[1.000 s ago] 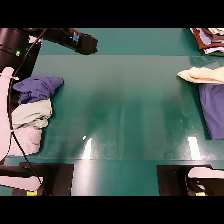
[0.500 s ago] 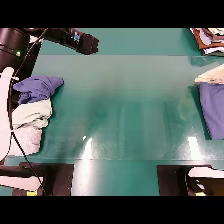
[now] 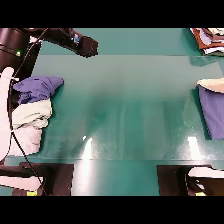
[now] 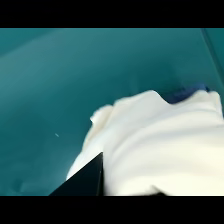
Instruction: Fold the shirts.
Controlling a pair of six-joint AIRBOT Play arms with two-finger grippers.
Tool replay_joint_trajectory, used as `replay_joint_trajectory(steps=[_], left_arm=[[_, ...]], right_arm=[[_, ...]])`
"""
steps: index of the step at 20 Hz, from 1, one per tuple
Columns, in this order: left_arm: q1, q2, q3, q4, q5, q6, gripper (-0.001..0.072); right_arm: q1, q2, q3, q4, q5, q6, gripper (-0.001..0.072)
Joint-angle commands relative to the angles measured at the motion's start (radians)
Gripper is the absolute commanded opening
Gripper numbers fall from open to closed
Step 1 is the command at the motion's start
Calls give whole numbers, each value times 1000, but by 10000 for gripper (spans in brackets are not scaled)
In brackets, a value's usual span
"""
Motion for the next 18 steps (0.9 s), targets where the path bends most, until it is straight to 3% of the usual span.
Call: replay_joint_trajectory(steps=[1, 4, 5, 6, 7, 8, 13, 18], left_arm=[[-1, 0, 0, 0, -13, 1, 23], [-1, 0, 0, 0, -12, 2, 23], [-1, 0, 0, 0, -12, 3, 24], [-1, 0, 0, 0, -12, 9, 24], [-1, 0, 0, 0, -12, 9, 24], [-1, 0, 0, 0, -13, 9, 24], [-1, 0, 0, 0, -18, 9, 24], [-1, 0, 0, 0, -8, 9, 24]], right_arm=[[0, 24, 3, -143, 68, 2, 21], [-1, 83, -51, -214, 71, 2, 39], [-1, 110, -105, -248, 69, 2, 152], [-1, 135, -164, -272, 68, 2, 335], [-8, 163, -229, -291, 65, 2, 464], [-23, 188, -284, -299, 65, 2, 502], [-188, 318, -454, -343, 53, 38, 519], [-254, 385, -526, -6, 0, 66, 536]])
